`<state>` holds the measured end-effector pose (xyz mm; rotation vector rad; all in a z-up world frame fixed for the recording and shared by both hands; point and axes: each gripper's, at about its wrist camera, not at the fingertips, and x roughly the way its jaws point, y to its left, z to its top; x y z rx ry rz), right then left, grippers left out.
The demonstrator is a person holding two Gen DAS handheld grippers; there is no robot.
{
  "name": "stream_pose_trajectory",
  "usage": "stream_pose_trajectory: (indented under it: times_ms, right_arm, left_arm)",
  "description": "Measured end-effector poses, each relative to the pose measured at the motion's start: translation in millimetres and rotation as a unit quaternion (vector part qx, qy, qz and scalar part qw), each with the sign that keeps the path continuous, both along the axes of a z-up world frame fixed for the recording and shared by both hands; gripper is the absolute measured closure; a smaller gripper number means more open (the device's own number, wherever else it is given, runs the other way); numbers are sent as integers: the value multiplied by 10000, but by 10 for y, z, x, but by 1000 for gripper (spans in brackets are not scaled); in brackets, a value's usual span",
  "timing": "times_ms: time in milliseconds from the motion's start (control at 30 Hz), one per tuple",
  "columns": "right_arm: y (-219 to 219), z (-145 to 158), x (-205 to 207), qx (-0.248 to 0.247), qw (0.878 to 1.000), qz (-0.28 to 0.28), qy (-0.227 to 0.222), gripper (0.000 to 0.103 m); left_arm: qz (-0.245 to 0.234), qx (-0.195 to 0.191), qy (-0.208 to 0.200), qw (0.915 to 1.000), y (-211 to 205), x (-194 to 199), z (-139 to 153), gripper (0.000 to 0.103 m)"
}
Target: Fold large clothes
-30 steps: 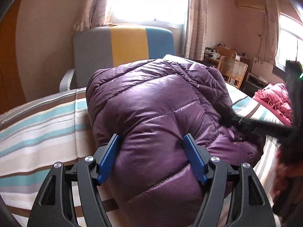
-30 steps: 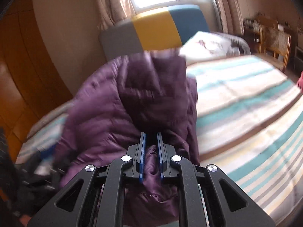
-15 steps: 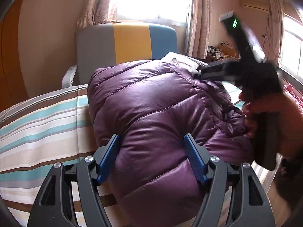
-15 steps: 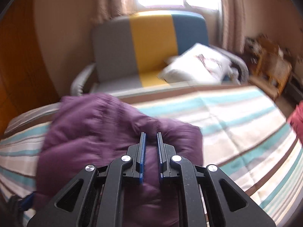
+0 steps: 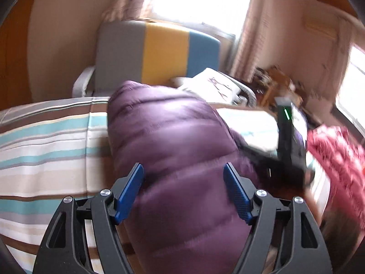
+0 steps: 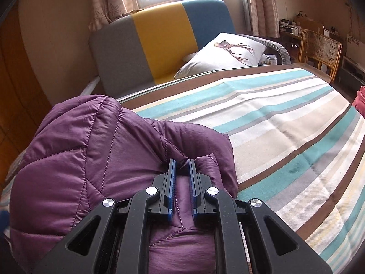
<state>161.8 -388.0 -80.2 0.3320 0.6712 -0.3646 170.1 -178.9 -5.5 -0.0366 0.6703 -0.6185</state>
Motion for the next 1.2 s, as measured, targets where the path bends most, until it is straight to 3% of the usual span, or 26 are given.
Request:
stream_pose_trajectory:
  times_ms: [200, 467, 633, 967, 1133, 1200]
  right_arm:
    - [60, 6, -24, -132, 9999, -34, 33, 93]
    - [109, 3, 65, -196, 9996, 20, 221, 93]
    - [112, -35, 156, -197, 9993, -23, 330, 93]
    - [115, -57, 197, -271, 9992, -45, 305, 93]
    - [131, -52, 145, -264, 9994, -6, 214, 93]
    - [125, -34, 120, -234, 9996, 29, 166, 93]
  left_arm:
    - [411, 655, 21, 9970, -325, 536, 158, 33]
    - [605, 1319, 511, 9881, -554, 1140, -260, 32]
    - [572, 1155, 986, 9867, -525, 1356, -522, 28]
    - [577, 1101, 841, 9887, -504, 1338, -613, 25]
    - [576, 1016, 707, 9906, -347, 1095, -507, 23]
    - [584, 879, 453, 9934, -239, 874, -472, 23]
